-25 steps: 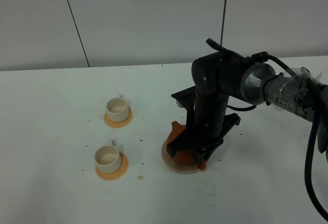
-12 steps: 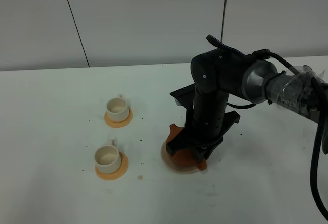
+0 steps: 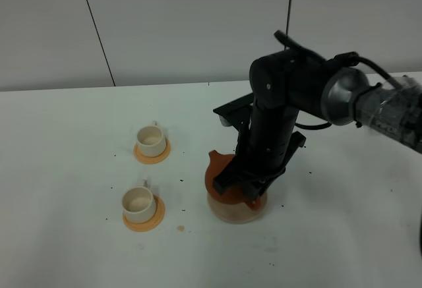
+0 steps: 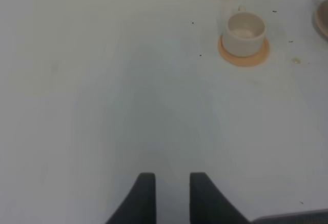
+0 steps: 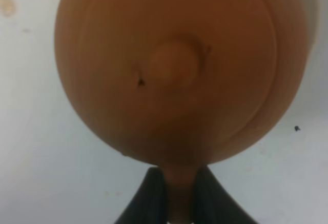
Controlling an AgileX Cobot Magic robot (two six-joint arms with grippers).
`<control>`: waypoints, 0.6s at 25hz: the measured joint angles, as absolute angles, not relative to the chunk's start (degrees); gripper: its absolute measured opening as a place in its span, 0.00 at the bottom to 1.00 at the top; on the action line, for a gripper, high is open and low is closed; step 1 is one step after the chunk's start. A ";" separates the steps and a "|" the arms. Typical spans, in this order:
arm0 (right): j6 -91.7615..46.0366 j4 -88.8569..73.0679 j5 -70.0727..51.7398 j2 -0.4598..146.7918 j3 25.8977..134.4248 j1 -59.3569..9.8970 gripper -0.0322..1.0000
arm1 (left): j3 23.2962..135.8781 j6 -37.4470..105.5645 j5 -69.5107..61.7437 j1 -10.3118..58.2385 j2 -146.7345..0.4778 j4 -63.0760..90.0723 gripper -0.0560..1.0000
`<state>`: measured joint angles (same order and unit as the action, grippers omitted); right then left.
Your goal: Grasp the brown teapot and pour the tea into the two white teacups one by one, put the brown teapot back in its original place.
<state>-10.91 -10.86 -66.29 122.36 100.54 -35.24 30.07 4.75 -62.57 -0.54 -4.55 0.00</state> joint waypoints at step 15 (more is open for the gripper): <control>-41.14 -17.56 -69.92 121.25 104.09 -35.24 0.12 | 30.07 4.75 -62.57 -0.54 -4.55 0.00 0.27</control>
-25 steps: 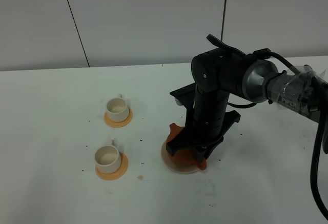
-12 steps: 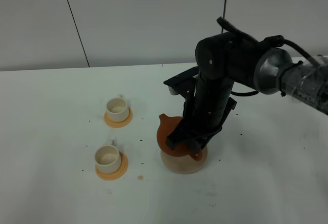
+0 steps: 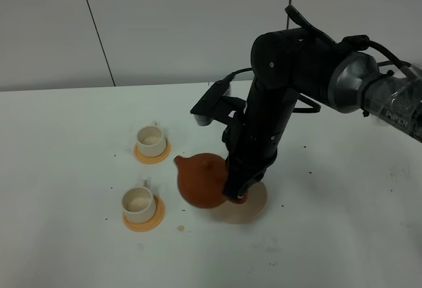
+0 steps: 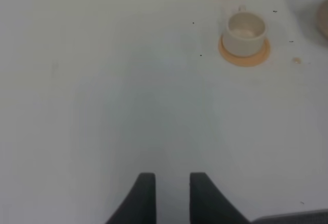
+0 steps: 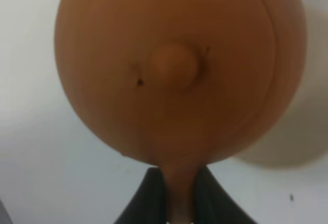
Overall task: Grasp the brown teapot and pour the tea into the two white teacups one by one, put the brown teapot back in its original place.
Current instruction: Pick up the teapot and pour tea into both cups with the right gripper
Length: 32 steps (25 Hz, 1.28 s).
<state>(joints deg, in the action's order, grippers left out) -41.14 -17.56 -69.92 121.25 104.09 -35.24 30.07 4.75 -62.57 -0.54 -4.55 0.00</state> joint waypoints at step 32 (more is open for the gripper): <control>-68.50 -17.14 -70.05 122.76 106.55 -35.24 0.12 | 30.07 4.75 -62.57 -0.54 -4.55 0.00 0.27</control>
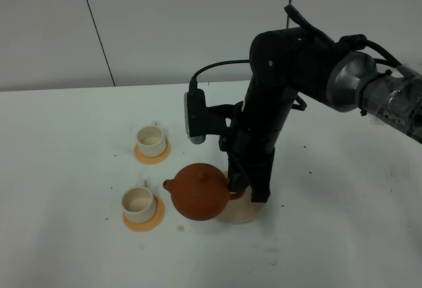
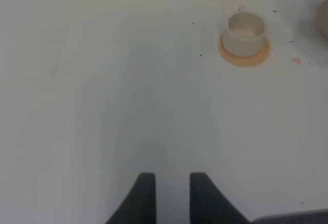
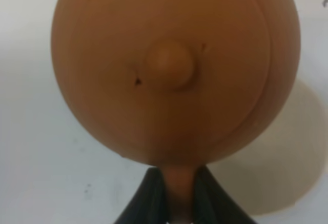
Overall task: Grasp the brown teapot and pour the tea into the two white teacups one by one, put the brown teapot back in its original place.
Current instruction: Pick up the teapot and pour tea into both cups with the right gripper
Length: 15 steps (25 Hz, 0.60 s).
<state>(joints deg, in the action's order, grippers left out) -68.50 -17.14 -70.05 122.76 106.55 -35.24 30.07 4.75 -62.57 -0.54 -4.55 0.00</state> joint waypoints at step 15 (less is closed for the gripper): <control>-63.32 -11.97 -69.91 132.00 118.61 -36.49 0.12 | 30.07 4.75 -62.57 -0.54 -4.55 0.00 0.27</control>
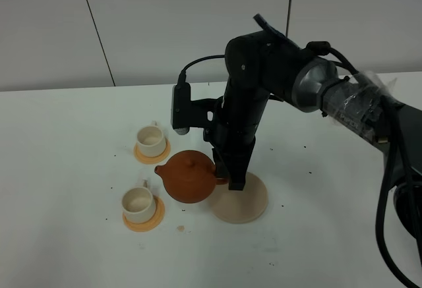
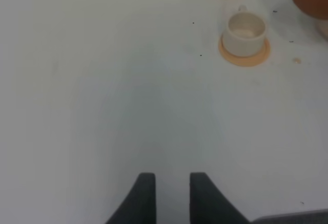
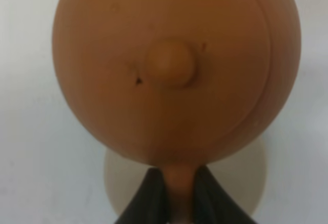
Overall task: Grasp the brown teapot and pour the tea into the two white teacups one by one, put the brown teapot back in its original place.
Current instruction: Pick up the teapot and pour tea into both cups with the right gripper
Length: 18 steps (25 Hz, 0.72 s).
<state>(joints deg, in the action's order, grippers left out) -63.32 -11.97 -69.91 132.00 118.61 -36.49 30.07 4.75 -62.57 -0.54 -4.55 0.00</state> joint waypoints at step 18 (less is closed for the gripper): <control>-63.35 -10.33 -70.26 135.24 128.96 -36.34 0.12 | 30.07 4.75 -62.57 -0.54 -4.55 0.00 0.27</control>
<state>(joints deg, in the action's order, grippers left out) -63.35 -10.33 -70.26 135.24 128.96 -36.34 30.07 4.75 -62.57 -0.54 -4.55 0.00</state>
